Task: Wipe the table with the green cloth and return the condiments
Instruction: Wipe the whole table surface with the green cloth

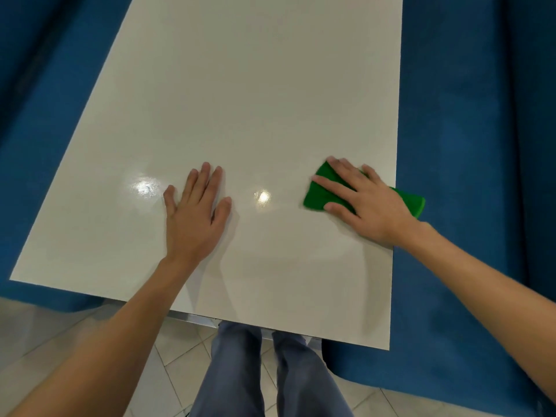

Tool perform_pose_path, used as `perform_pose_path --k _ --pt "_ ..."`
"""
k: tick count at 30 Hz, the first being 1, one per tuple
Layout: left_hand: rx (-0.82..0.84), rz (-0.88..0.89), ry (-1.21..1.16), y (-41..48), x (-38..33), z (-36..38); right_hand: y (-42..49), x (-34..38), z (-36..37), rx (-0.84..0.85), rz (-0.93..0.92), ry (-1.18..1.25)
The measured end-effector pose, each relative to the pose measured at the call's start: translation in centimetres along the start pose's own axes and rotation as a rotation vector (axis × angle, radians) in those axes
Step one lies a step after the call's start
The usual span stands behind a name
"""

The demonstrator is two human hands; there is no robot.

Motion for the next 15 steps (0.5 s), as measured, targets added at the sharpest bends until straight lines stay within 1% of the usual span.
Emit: perform_pose_path --k 2,5,7,9,10,12,15 --pt "-0.008 -0.007 0.0 0.2 -0.1 0.0 1.0 -2.6 -0.6 -0.02 0.077 0.006" --pt "-0.009 -0.021 0.017 0.6 -0.1 0.1 5.1 -4.7 -1.5 -0.072 0.239 0.023" --pt "0.001 -0.029 0.026 0.7 -0.1 0.2 7.9 -4.7 -1.5 -0.102 0.347 0.028" --pt "0.0 -0.032 0.027 0.7 -0.1 0.2 9.9 -3.6 -1.4 -0.126 0.406 0.037" --pt "-0.001 -0.031 0.026 0.6 -0.1 0.2 10.4 -2.7 -1.2 -0.131 0.409 0.042" --pt "-0.003 -0.028 0.022 0.6 0.0 0.2 10.5 -0.2 -0.7 -0.12 0.357 0.04" --pt "-0.005 -0.021 0.01 0.5 0.2 0.2 7.7 4.2 0.4 -0.076 0.182 0.046"
Point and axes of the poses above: each hand's wrist, its own y-axis towards the middle knuckle, its own z-axis out of the palm, x = y × z, the point moved 6 cm from there along y, towards the middle knuckle, and after that the axes turned 7 degrees about z, right-handed, at the moved point
